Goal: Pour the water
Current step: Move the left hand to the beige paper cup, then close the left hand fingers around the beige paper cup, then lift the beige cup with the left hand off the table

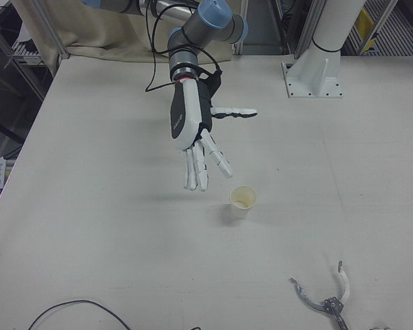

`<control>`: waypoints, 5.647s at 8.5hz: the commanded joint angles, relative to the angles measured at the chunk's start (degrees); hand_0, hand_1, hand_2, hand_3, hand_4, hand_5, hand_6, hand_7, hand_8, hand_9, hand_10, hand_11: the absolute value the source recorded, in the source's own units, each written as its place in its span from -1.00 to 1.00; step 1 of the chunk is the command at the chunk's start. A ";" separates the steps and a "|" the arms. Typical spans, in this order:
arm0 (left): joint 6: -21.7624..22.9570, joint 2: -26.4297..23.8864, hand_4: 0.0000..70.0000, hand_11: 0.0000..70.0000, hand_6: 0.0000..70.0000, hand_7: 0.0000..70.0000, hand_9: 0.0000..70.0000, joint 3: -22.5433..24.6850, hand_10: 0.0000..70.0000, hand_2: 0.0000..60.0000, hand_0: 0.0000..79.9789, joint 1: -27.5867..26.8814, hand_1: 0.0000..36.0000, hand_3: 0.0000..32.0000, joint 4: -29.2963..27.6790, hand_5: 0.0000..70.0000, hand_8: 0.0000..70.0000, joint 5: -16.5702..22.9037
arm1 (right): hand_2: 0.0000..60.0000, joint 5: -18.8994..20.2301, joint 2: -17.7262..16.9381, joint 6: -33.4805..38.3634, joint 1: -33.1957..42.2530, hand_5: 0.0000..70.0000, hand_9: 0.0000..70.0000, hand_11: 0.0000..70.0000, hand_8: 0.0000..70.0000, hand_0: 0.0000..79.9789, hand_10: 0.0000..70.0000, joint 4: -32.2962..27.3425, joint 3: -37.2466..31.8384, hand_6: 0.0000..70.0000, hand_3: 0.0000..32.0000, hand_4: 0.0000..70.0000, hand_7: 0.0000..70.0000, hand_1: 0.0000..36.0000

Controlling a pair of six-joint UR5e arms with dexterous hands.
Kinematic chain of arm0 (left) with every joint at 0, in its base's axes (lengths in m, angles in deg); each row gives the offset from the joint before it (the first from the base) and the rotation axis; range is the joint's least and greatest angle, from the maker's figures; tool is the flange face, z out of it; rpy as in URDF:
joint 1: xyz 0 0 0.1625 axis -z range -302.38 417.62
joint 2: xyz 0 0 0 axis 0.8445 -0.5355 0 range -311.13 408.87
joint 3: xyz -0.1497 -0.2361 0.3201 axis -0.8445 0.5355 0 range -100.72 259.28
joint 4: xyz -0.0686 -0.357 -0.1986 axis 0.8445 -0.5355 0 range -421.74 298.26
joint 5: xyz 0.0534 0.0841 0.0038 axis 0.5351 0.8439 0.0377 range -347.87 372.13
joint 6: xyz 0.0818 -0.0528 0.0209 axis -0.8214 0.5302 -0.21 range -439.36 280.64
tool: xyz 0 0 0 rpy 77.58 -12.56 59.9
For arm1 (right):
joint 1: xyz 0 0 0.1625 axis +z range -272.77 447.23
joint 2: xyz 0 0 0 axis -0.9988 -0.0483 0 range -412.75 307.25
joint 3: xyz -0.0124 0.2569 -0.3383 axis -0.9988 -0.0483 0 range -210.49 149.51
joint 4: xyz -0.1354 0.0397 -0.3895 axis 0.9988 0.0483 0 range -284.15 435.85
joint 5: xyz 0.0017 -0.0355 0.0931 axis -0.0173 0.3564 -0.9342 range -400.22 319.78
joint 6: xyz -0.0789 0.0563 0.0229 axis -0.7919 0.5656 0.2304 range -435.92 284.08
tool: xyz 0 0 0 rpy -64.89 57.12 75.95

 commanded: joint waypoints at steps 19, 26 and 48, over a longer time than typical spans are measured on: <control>5.83 -10.00 -0.99 -0.88 -1.00 -0.99 -0.97 -3.25 -0.97 -1.00 0.38 -11.25 0.14 -0.50 0.91 -1.00 -1.00 -10.61 | -0.86 -0.12 -0.56 -0.29 -4.06 -0.84 -1.00 -1.00 -0.97 0.17 -1.00 1.07 -0.46 -0.88 -1.00 -0.79 -0.84 -0.34; 5.92 -11.67 -0.92 -0.85 -1.00 -0.98 -0.96 -4.21 -0.95 -0.91 0.44 -11.16 0.34 -1.00 4.52 -1.00 -1.00 -10.43 | -0.88 -0.21 -0.47 -0.12 -4.32 -0.85 -0.99 -1.00 -0.97 0.16 -1.00 0.98 -2.04 -0.88 -1.00 -0.79 -0.85 -0.38; 12.33 -12.03 0.53 -0.54 -0.56 -0.55 -0.65 17.32 -0.73 1.00 0.43 -8.88 1.00 -1.00 24.91 0.66 -0.71 -2.34 | -0.83 -0.82 7.26 0.68 -3.44 -0.91 -0.96 -0.99 -0.95 0.15 -1.00 -0.60 -15.23 -0.91 -1.00 -0.83 -0.93 -0.41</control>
